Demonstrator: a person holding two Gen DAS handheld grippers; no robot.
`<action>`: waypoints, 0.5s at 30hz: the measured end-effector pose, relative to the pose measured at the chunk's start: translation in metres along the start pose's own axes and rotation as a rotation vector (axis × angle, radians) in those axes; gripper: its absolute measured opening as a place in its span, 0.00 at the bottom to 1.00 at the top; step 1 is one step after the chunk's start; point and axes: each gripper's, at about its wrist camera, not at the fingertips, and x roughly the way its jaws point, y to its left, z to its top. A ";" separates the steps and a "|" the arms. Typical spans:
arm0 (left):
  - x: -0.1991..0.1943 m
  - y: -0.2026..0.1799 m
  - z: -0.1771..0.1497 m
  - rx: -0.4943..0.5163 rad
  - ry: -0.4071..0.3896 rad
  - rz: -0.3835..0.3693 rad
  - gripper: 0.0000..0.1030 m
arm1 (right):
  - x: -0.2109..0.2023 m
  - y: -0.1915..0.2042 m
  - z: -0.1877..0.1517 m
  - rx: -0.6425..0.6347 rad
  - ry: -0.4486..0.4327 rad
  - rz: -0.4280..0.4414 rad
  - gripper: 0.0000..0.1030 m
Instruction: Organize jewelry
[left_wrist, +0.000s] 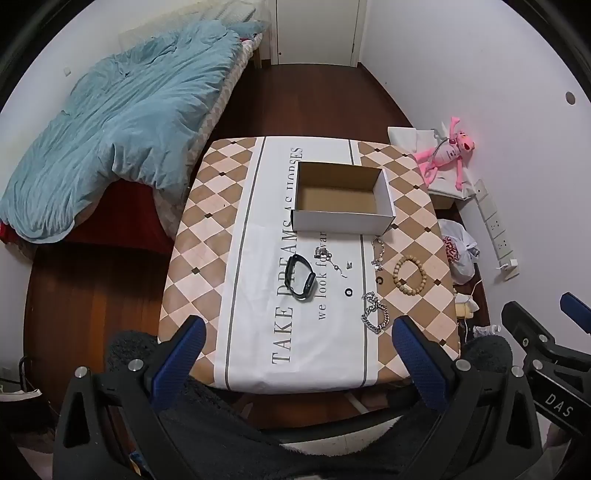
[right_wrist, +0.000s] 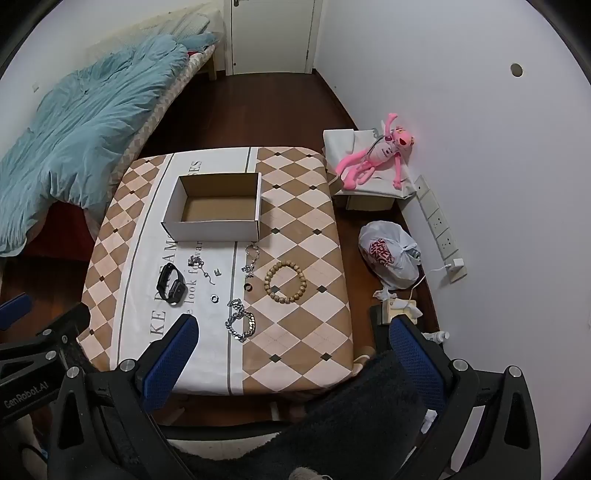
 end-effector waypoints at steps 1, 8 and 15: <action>0.000 0.001 0.000 -0.005 -0.003 -0.011 1.00 | 0.000 0.000 0.000 -0.001 0.003 0.000 1.00; 0.000 -0.001 0.000 0.003 -0.008 0.009 1.00 | 0.000 0.000 0.001 0.000 0.010 0.008 1.00; 0.000 -0.001 0.000 0.003 -0.011 0.006 1.00 | -0.001 0.000 0.001 0.001 0.012 0.007 1.00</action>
